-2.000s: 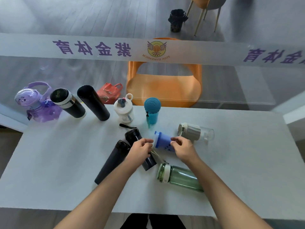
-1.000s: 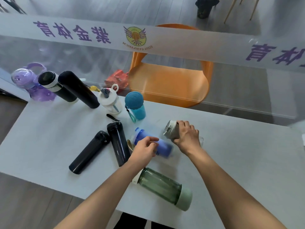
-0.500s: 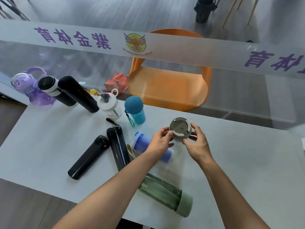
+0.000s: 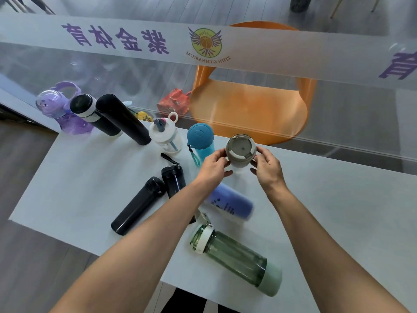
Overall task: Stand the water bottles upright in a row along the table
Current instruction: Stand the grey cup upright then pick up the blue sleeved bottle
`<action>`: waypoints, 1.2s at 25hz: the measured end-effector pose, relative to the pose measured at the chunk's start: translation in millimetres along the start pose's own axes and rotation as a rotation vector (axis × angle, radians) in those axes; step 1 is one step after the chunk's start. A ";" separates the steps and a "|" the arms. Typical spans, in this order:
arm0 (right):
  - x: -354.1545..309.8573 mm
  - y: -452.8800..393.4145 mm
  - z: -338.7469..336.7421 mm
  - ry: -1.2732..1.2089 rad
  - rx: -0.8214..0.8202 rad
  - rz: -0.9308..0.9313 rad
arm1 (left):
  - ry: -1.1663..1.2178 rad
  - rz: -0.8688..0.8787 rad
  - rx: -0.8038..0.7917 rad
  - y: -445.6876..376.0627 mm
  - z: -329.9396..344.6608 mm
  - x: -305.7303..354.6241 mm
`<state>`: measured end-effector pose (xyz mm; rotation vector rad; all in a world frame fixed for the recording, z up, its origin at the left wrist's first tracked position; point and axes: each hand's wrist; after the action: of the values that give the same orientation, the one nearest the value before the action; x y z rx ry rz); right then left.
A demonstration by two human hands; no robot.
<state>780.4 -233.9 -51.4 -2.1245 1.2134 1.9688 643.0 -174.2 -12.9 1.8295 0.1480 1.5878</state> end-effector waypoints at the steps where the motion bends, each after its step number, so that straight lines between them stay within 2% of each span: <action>1: -0.1 0.1 0.1 0.000 0.002 0.000 | 0.013 0.002 -0.011 -1.2 0.5 -0.4; 9: -1.8 -5.6 2.6 0.024 0.033 -0.013 | -0.007 0.000 -0.050 -3.6 1.7 5.9; 11: -5.2 1.9 1.5 0.064 0.063 -0.015 | -0.082 0.003 -0.025 -1.3 -3.4 3.1; 13: -4.3 17.2 -0.9 0.142 0.121 -0.005 | -0.280 0.070 0.023 8.1 -13.7 -4.1; 15: 3.1 41.7 -1.1 0.268 0.131 -0.056 | -0.551 0.178 0.067 24.0 -29.9 -18.1; 17: 20.7 64.7 6.8 0.477 0.041 -0.158 | -0.777 0.212 0.115 35.7 -48.1 -39.0; 20: 48.1 85.9 21.9 0.953 -0.085 -0.197 | -1.048 0.083 0.105 36.8 -66.3 -65.0; 22: 58.7 92.5 26.7 1.129 -0.094 -0.210 | -1.087 0.030 0.043 31.6 -68.3 -69.1; 26: 66.0 93.5 25.5 1.069 -0.048 -0.212 | -0.952 0.121 0.003 32.5 -65.5 -59.4; 30: 63.2 98.6 13.7 0.728 -0.071 -0.196 | -0.778 0.373 0.016 63.7 -59.9 -46.6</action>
<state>711.9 -329.4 -60.3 -2.9841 0.9159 1.1940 555.3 -220.3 -15.2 2.4455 -0.5607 0.9755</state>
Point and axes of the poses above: each hand's wrist, its own y-axis away from the middle knuckle, its own z-axis out of the palm, x = y × z, and after that the axes turned 1 degree about z, right-handed
